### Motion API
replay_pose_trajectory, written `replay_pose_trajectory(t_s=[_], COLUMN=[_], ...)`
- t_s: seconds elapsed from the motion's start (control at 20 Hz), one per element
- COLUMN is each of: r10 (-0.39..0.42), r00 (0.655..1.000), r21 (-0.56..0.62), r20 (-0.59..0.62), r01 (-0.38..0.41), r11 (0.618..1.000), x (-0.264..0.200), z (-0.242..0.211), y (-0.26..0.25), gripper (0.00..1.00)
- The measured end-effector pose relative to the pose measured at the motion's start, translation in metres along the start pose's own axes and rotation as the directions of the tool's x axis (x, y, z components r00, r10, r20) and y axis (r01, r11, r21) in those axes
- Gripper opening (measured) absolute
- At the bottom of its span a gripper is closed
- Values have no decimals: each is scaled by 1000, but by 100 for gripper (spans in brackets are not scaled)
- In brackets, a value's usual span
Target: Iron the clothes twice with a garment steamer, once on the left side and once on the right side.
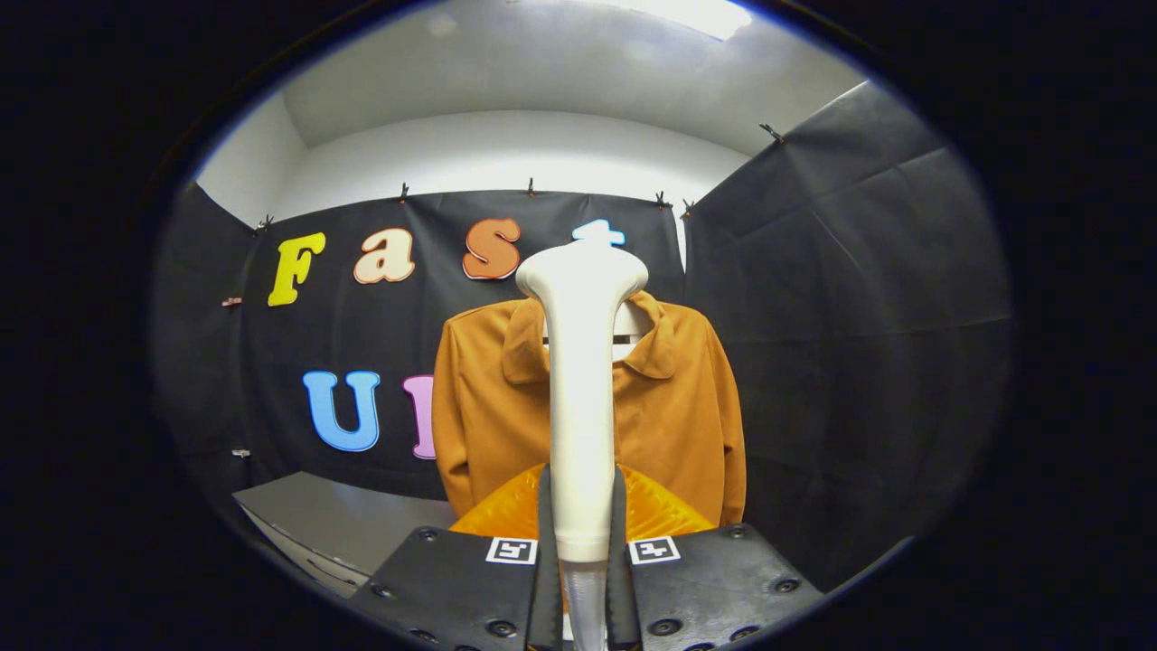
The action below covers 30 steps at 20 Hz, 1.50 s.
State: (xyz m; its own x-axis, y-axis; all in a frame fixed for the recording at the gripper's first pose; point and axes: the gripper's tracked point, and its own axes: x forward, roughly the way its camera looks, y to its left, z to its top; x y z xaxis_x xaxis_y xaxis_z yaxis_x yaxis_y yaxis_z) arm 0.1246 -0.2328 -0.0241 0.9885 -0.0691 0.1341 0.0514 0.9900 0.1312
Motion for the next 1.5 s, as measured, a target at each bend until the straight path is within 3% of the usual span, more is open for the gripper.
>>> replay_pose_trajectory(t_s=[0.3, 0.75, 1.0, 1.5], r10=[-26, -14, -2, -23], r00=[999, 989, 975, 910], r21=[-1, 26, 28, 21], r20=[-21, -147, -221, -413], r01=[26, 18, 8, 35], r11=[1000, 1000, 1000, 999], x=[38, 73, 61, 18], z=[-18, -102, -155, -249], y=[-42, -78, -83, -91], gripper=[22, 22, 22, 23])
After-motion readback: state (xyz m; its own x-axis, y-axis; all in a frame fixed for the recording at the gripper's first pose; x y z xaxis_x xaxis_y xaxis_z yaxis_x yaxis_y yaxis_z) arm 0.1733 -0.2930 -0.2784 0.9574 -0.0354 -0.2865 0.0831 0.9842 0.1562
